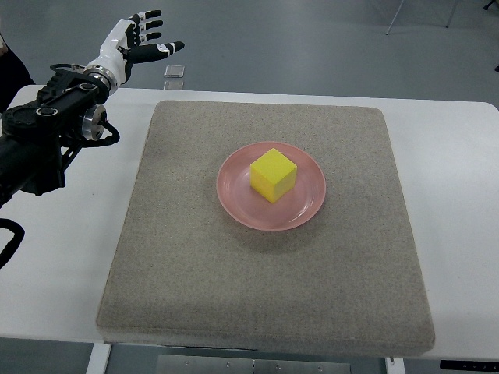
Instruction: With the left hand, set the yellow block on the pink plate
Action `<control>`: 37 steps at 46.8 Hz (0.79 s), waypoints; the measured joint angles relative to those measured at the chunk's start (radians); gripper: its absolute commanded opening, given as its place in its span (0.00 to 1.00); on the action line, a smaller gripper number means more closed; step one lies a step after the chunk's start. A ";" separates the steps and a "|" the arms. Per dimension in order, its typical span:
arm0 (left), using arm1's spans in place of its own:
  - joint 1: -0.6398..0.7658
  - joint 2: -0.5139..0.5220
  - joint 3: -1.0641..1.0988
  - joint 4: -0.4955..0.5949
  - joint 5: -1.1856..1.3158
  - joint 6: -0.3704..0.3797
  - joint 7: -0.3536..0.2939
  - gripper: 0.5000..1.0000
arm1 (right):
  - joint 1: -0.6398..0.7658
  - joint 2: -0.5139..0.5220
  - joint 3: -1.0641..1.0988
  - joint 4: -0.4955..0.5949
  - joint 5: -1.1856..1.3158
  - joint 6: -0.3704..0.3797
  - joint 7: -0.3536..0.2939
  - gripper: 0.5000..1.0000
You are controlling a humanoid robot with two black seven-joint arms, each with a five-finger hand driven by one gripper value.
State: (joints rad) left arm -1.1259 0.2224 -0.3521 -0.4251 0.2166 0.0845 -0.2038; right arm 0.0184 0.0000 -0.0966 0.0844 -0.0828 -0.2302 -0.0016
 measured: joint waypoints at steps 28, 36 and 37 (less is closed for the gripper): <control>0.067 -0.011 -0.193 0.021 -0.232 -0.266 0.042 0.98 | 0.000 0.000 0.000 0.000 0.000 0.000 0.000 0.85; 0.067 -0.016 -0.190 0.020 -0.232 -0.265 0.004 0.98 | 0.000 0.000 0.000 0.000 0.000 0.000 0.000 0.85; 0.067 -0.018 -0.190 0.020 -0.232 -0.265 0.004 0.98 | 0.000 0.000 0.000 0.000 0.000 0.000 0.000 0.85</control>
State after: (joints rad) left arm -1.0584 0.2045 -0.5421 -0.4050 -0.0153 -0.1804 -0.1995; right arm 0.0184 0.0000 -0.0966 0.0844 -0.0829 -0.2299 -0.0015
